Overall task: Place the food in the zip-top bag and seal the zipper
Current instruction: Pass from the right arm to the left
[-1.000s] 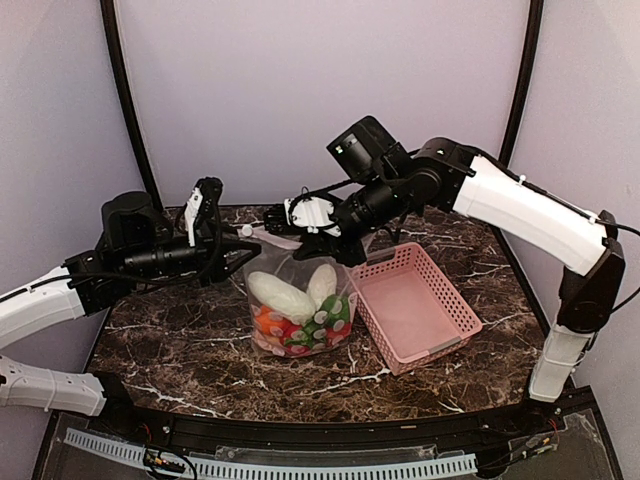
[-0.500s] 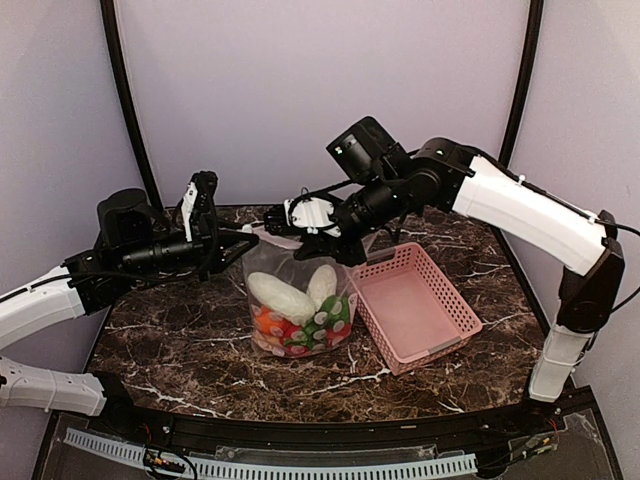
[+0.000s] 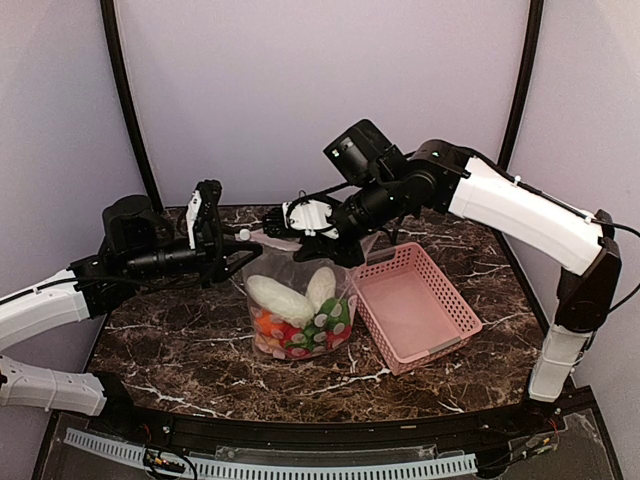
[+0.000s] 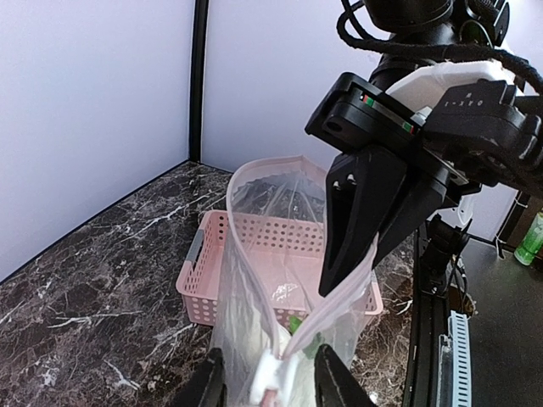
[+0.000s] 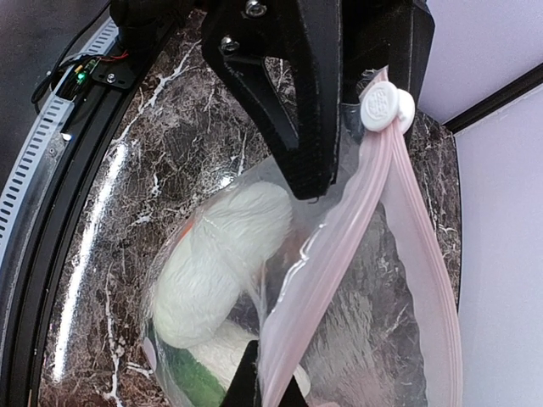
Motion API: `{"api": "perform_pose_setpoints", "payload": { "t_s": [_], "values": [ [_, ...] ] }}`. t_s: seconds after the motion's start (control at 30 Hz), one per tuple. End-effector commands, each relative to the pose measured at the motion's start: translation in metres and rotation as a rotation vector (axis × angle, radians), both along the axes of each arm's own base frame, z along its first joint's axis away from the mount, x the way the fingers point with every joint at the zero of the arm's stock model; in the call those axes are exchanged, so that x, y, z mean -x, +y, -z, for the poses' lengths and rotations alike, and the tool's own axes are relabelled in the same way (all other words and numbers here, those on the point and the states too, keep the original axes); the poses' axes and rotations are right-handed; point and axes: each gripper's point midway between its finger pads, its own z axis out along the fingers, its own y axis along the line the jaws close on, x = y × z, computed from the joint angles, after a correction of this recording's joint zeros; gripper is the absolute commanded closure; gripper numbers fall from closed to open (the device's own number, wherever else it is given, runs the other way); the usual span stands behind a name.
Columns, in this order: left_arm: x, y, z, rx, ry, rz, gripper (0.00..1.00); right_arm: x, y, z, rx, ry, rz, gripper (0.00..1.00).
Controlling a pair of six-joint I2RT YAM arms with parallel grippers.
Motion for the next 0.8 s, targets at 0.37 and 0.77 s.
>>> {"api": "perform_pose_setpoints", "payload": {
  "t_s": [0.37,0.77],
  "values": [
    [0.001,0.0,0.006,0.0,-0.011,0.033,0.82,-0.005,0.001,-0.003,-0.001,-0.013,0.018,0.98],
    [0.007,-0.001,-0.004,0.018,-0.031,0.066,0.98,-0.016,-0.001,0.007,0.025,-0.033,0.054,0.98]
  ]
}}
